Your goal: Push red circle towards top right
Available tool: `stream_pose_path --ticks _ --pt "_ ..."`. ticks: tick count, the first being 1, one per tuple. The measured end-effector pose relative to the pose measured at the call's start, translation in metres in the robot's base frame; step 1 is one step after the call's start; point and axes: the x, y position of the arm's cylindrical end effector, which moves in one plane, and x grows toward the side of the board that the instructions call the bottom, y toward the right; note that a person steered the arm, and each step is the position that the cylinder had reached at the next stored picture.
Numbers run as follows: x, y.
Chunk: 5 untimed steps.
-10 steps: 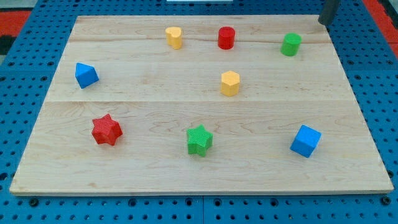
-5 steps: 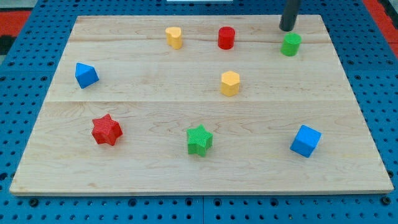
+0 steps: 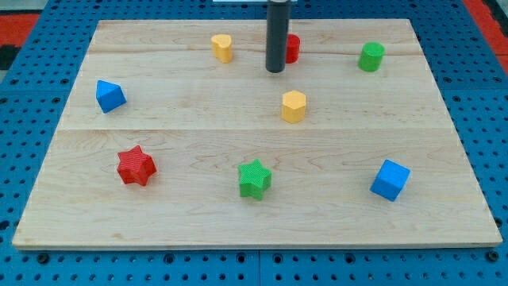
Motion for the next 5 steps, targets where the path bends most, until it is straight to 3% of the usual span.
stream_pose_path --ticks 2,5 --pt "-0.038 -0.001" --pt "-0.041 0.025"
